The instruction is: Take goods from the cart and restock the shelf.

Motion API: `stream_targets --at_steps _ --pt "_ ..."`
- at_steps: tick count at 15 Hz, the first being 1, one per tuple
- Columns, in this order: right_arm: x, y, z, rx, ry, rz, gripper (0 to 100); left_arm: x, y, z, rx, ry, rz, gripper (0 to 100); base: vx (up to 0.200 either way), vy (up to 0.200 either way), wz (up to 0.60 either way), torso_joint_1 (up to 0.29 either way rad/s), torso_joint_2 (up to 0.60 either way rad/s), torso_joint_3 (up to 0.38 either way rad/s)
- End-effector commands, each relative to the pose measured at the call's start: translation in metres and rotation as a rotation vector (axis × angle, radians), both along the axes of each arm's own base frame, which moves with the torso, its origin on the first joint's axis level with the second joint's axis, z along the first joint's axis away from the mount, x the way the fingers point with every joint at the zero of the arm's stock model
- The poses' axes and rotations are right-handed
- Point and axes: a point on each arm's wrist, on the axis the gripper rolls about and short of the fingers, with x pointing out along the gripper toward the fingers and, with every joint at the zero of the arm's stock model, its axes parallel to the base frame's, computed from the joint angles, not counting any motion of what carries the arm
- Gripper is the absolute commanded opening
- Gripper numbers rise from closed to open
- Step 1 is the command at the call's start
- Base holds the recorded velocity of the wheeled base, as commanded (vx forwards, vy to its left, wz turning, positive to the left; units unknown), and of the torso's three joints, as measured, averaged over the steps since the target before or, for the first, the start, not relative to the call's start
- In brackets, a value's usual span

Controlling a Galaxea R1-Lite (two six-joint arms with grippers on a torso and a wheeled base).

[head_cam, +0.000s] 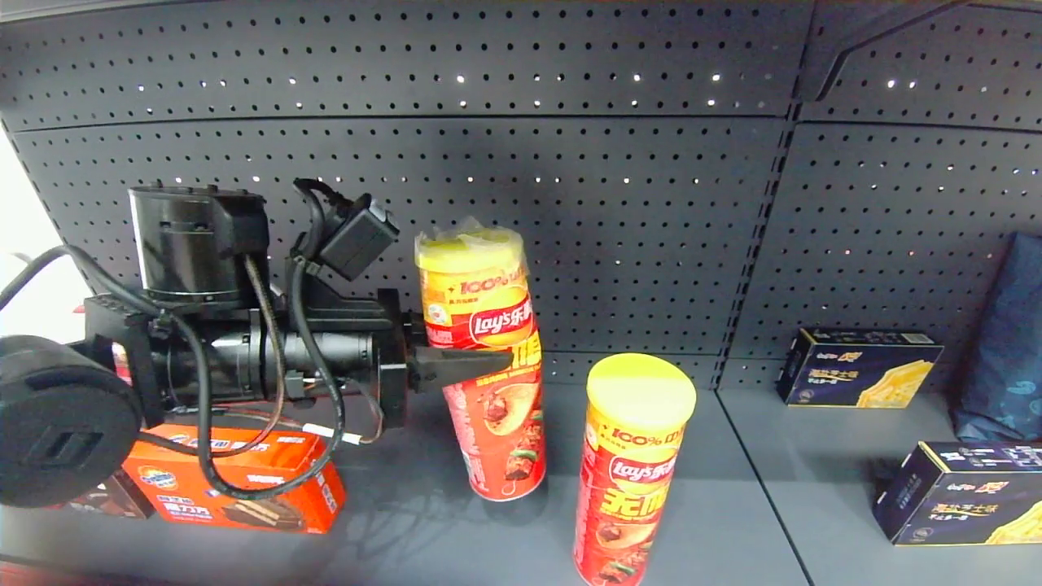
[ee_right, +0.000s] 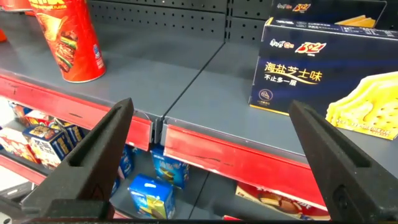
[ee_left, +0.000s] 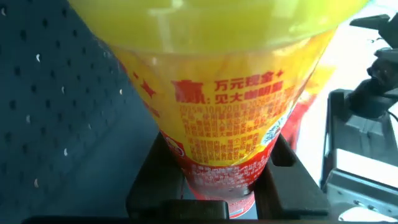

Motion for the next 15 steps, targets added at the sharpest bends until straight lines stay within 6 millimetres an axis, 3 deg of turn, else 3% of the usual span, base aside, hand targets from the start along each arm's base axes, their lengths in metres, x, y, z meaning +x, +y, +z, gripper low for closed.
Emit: stream_targets --at_steps 1,3,8,15 --pt "0.000 0.000 0.000 0.000 0.001 0.001 100 0.033 -0.005 -0.010 -0.002 0.009 -0.011 0 0.000 0.000 0.00 0.000 0.00 0.000" --pt "0.000 0.000 0.000 0.000 0.001 0.001 100 0.052 -0.013 -0.011 -0.005 -0.001 -0.011 0 0.000 0.000 0.00 0.000 0.00 0.000" --pt "0.000 0.000 0.000 0.000 0.001 0.001 100 0.088 -0.029 -0.041 0.071 -0.101 -0.045 0 0.000 0.000 0.00 0.000 0.00 0.000" --pt "0.000 0.000 0.000 0.000 0.001 0.001 100 0.110 -0.040 -0.058 0.113 -0.114 -0.068 0 0.000 0.000 0.00 0.000 0.00 0.000"
